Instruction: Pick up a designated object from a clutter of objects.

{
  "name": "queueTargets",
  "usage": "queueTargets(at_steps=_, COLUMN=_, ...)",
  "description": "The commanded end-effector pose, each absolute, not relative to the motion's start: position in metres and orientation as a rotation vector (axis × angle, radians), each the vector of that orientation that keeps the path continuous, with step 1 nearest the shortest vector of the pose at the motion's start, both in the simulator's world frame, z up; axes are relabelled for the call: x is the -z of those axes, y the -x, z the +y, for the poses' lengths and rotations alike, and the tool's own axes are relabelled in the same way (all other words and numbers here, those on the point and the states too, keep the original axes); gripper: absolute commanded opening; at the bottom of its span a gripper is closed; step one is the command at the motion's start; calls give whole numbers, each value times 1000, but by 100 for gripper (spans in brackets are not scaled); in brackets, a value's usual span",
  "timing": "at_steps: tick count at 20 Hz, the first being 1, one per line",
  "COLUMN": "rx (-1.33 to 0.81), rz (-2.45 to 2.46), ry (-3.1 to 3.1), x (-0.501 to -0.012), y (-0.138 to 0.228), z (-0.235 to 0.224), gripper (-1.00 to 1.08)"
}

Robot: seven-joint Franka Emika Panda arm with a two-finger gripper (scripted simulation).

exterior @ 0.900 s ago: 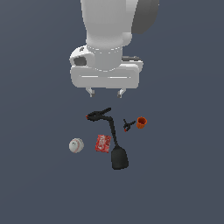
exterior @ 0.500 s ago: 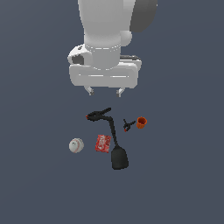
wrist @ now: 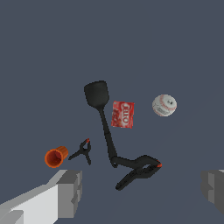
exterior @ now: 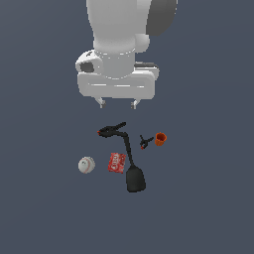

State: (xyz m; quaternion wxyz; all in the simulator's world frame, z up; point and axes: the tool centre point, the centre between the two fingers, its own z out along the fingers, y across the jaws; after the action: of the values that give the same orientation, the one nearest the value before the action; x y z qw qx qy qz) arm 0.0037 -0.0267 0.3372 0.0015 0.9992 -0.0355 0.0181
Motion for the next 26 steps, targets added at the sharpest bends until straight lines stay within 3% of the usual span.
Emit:
queueTargets(at_steps=1, rx=-56, rz=-103, ry=-3137, x=-335, y=-5, z=-28, gripper=100)
queueTargets(at_steps=13, rx=-48, rz=62, ry=-3139, x=-306, y=-24, z=-49, gripper=100)
queueTargets(at_steps=26, rx=-31, rz=418, ry=-3114, x=-233, y=-56, z=-98, gripper=100)
